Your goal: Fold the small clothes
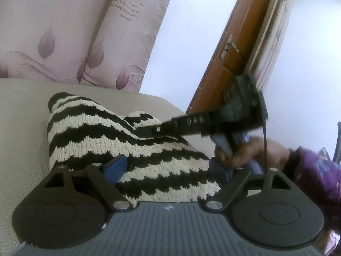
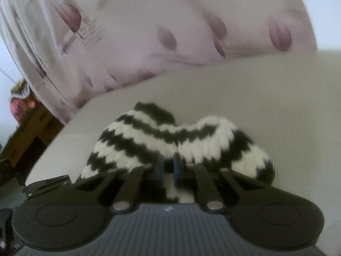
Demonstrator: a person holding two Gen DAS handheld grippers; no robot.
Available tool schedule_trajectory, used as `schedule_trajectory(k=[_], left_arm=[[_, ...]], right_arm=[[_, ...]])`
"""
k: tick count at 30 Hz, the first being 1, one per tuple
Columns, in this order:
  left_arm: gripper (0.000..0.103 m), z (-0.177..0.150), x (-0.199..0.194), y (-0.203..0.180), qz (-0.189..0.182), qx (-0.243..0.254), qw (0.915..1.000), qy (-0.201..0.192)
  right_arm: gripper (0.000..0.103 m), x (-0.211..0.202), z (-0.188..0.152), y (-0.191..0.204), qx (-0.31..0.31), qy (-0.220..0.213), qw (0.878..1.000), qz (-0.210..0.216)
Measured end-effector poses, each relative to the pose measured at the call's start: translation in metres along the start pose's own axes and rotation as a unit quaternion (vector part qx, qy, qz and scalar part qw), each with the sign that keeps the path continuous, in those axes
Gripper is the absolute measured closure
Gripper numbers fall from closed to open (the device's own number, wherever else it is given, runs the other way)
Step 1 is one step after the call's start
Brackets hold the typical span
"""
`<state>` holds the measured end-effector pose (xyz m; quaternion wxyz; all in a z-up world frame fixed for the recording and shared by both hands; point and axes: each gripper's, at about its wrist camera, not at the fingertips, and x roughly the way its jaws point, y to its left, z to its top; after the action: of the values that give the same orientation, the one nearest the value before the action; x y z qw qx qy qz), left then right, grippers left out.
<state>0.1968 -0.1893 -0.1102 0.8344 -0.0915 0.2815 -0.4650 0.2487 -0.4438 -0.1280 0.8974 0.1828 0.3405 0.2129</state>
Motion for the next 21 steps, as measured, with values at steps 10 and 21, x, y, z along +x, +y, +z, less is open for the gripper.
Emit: schedule_trajectory(k=[10,21], left_arm=[[0.018,0.003,0.0,0.0,0.006,-0.009,0.9999,0.003],[0.017,-0.008,-0.003,-0.013,0.015,0.027,0.9995,-0.003]], right_arm=[[0.093,-0.063,-0.023,0.042,-0.044,-0.058,0.997,-0.032],[0.094,-0.112,-0.121,0.041,-0.043,-0.062,0.991,-0.108]])
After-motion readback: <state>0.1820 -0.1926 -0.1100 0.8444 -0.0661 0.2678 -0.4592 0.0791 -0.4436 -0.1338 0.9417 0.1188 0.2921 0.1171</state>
